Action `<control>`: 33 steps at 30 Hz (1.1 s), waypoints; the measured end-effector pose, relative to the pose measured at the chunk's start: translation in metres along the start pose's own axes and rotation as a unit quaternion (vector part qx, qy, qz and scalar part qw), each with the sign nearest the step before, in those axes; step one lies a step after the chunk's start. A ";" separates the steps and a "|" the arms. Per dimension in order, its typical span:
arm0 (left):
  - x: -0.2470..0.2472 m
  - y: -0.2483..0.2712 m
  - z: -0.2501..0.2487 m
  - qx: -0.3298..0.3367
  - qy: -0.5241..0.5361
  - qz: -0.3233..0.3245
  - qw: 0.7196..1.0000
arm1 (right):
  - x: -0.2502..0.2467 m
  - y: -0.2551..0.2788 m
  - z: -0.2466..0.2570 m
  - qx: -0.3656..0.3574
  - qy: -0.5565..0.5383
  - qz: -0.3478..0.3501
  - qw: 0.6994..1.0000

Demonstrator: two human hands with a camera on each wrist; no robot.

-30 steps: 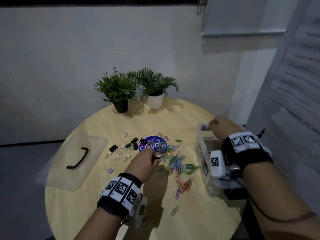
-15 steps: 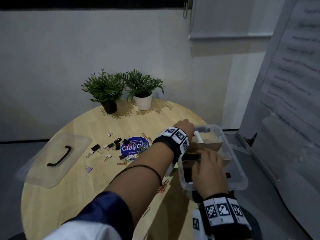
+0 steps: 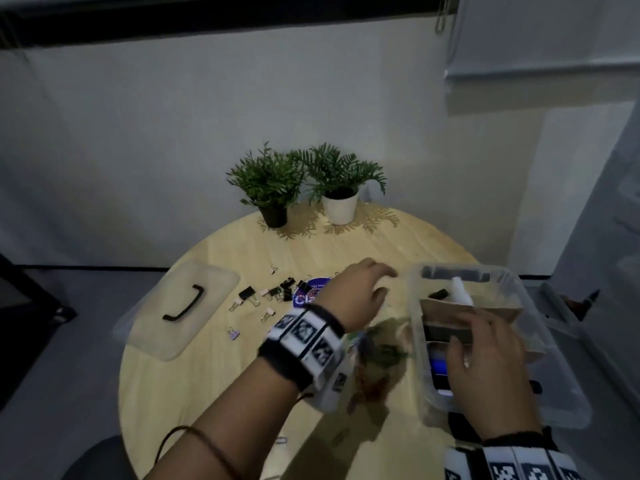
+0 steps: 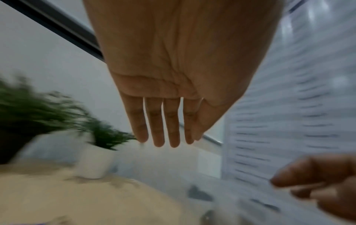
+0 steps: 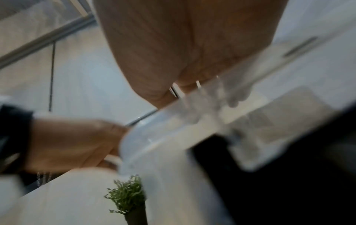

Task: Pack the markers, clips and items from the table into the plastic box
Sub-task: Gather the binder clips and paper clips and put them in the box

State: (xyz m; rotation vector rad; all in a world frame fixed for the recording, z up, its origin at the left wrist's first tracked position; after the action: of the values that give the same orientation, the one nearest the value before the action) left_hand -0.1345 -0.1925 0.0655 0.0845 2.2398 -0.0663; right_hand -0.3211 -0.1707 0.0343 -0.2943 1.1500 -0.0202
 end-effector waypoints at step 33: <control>-0.037 0.114 0.272 -0.223 0.124 -0.083 0.963 | 0.196 -0.120 0.201 0.049 -0.165 0.131 0.976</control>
State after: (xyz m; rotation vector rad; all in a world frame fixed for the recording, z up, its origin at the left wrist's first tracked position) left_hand 0.1104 -0.1014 -0.0765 -0.3583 2.4505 0.3776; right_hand -0.0432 -0.2745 -0.0368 -0.0516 0.8454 0.1970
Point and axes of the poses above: each hand's wrist, its own y-axis away from the middle knuckle, its own x-axis out of the palm, z = x × y, the point moved 6 cm from there along -y, towards the middle knuckle, and after that the axes turned 10 degrees about y, right-handed, at the moved point
